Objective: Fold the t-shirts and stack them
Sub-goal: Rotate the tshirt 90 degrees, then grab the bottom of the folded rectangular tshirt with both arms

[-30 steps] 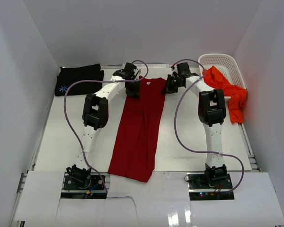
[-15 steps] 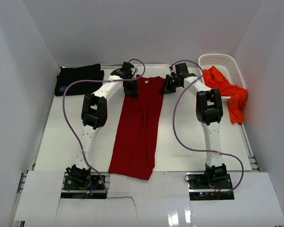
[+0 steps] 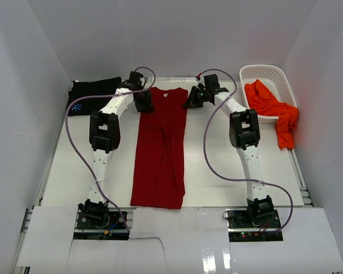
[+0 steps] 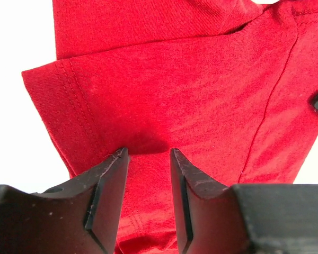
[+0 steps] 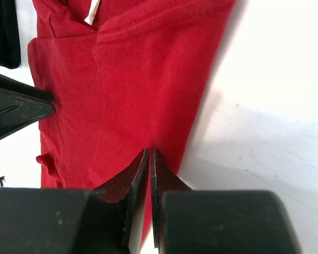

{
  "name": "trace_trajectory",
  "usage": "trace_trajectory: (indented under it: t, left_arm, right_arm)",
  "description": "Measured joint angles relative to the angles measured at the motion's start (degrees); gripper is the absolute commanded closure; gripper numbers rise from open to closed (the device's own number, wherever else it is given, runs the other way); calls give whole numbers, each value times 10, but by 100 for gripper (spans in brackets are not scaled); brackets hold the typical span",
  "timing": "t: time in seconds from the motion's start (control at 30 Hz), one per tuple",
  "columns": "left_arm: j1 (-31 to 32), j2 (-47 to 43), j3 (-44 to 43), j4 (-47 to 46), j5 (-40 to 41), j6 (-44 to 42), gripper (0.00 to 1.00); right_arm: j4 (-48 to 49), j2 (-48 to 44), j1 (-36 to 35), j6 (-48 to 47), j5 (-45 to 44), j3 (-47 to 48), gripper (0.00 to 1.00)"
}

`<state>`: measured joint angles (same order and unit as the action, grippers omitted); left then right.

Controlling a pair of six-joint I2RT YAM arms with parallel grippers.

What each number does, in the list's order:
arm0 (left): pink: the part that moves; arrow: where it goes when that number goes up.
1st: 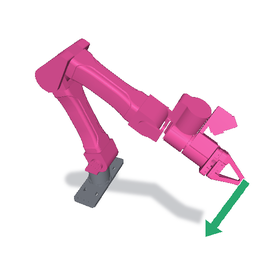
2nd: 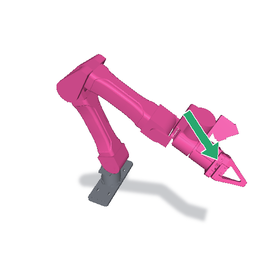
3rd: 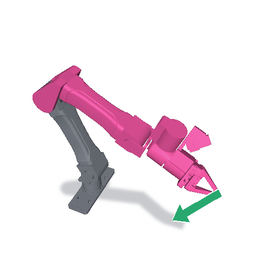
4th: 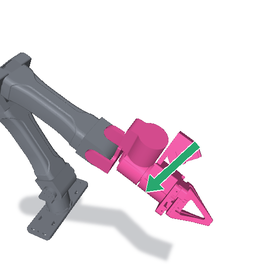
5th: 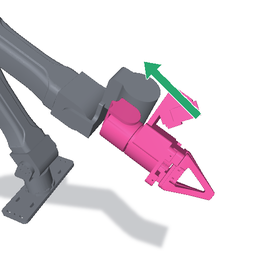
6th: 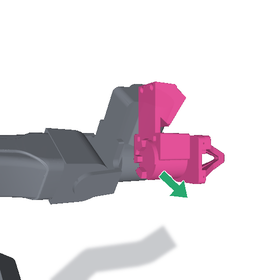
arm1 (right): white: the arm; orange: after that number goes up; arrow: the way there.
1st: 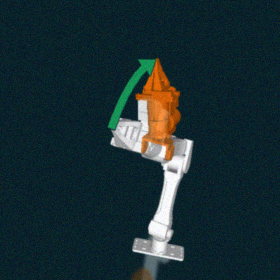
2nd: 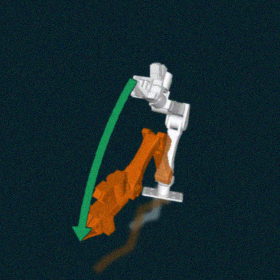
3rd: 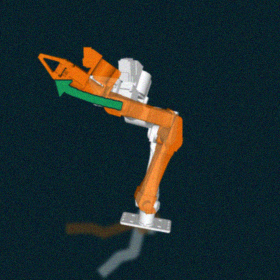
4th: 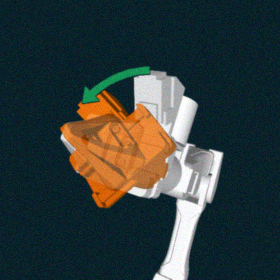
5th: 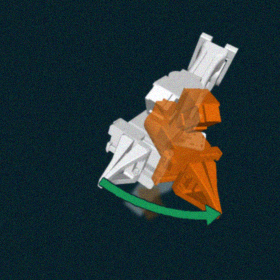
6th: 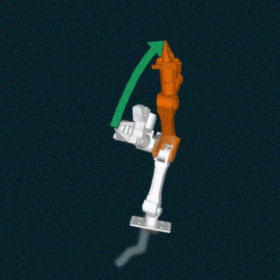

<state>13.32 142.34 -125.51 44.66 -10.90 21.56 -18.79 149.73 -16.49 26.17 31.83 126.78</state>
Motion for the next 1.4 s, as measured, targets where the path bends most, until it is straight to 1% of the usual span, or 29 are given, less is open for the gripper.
trace_trajectory:
  t: [0.07,0.1,0.2,0.3,0.43,0.5,0.6,0.67,0.8,0.93,1.1,1.27,1.4]
  left_arm:
    - [-4,0,0,0,0,5,46]
    - [-5,0,-1,0,0,7,45]
    - [-6,0,-5,3,0,12,42]
    - [-7,-3,-6,6,-1,18,41]
    - [-6,-24,12,20,0,21,39]
    - [-4,-50,36,24,0,21,39]
    - [9,-101,69,33,-1,23,38]
    - [27,-145,98,35,0,24,38]
    - [72,-219,144,33,-1,24,38]
    - [109,-250,179,30,-4,23,38]
    - [107,-250,210,30,-3,22,38]
    - [99,-242,212,20,3,18,38]
    - [99,-221,212,-6,12,18,39]
  right_arm:
    - [2,0,0,0,0,2,83]
    - [2,-1,1,-1,1,2,72]
    - [1,-14,3,-9,5,-2,58]
    - [-2,-75,7,-22,4,-65,56]
    - [-10,-224,9,-33,7,-221,54]
    - [-3,-301,7,-40,7,-303,49]
    - [5,-393,-8,-46,7,-416,48]
    - [8,-425,-31,-47,5,-479,48]
    - [14,-432,-81,-47,0,-566,48]
    - [21,-431,-106,-41,-1,-624,49]
    - [56,-422,-106,-31,-5,-635,49]
    - [91,-407,-105,-21,-7,-635,49]
    - [121,-398,-106,-10,-5,-631,49]
